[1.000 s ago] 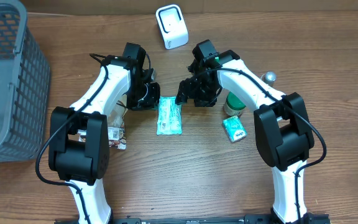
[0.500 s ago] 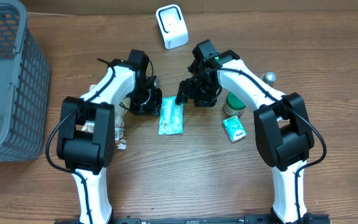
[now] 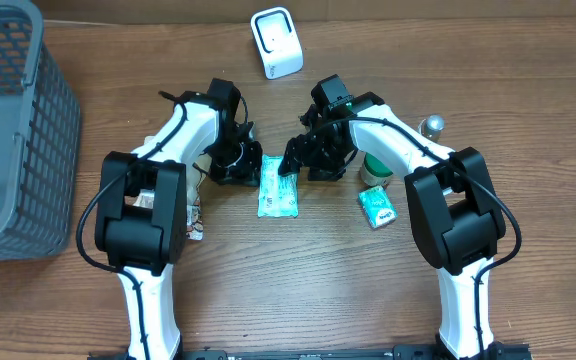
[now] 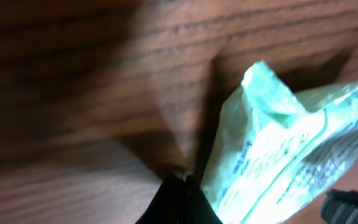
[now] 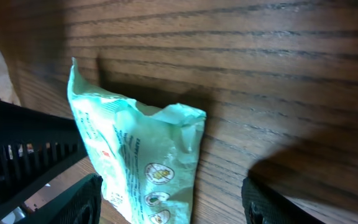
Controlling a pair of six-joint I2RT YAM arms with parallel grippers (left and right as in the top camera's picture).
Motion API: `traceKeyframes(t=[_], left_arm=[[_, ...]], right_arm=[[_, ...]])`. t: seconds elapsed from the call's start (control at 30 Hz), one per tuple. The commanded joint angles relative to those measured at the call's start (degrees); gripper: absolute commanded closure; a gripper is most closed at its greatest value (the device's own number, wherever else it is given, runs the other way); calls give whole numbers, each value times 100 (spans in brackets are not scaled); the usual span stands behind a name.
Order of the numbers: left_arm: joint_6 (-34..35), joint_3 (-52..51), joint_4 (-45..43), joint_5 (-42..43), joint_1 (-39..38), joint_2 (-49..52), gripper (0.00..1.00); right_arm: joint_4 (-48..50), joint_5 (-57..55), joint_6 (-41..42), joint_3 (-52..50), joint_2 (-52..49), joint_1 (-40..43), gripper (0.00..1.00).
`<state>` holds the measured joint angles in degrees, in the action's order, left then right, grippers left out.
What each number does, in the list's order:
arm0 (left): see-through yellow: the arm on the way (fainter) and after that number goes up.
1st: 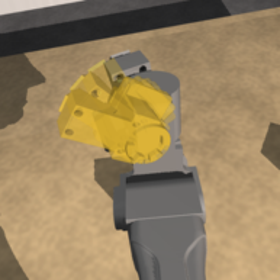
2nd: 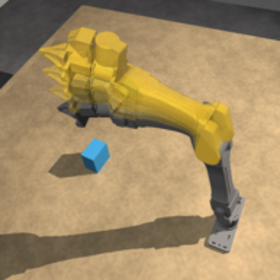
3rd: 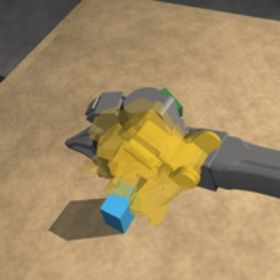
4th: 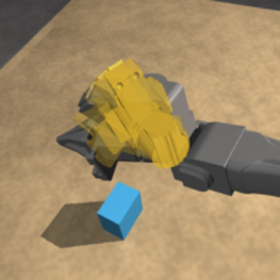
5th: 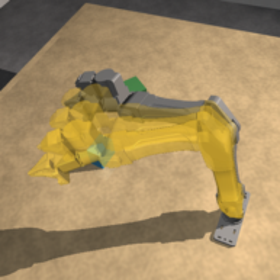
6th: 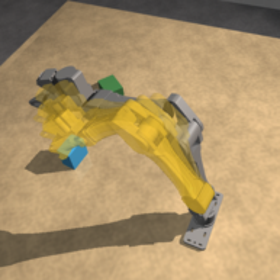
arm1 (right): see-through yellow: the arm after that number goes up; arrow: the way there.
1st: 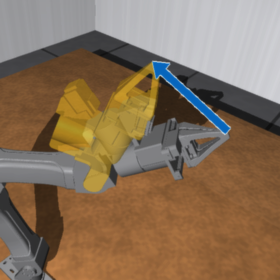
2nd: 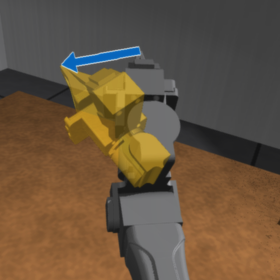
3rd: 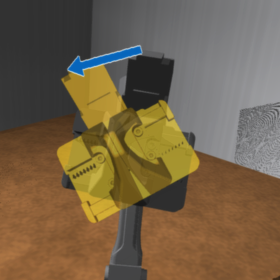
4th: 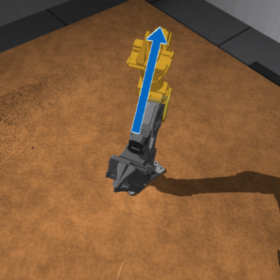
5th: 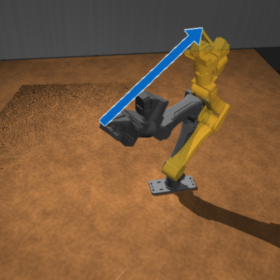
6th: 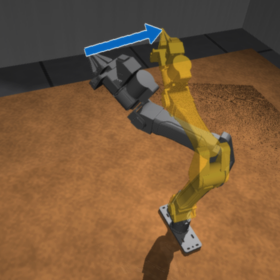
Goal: Scan the item barcode
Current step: 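Lower both grippers onto the pack ends to grasp it, then close the right gripper on the mint-green pack's end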
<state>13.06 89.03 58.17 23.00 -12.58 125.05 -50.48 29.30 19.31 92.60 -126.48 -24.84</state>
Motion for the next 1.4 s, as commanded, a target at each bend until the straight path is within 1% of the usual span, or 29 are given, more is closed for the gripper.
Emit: traceKeyframes(t=[0.0,0.1,0.67,0.8,0.83,0.93,1.37], left_arm=[[-420,577,345,487,173,157,96],[-688,688,422,905,179,157,96],[-704,538,302,841,0,162,96],[-682,476,264,603,-109,162,96],[-538,476,264,308,-133,162,96],[-363,476,264,31,-142,164,96],[-363,474,221,31,-144,225,96]], right_arm=[[31,105,2,-26,103,-26,31],[52,105,2,-31,103,-26,31],[92,105,0,-31,103,-26,31],[92,105,0,-31,103,-26,31],[87,105,0,-31,103,-26,31],[74,107,0,-31,103,-26,31],[118,264,101,-39,98,-26,32]])
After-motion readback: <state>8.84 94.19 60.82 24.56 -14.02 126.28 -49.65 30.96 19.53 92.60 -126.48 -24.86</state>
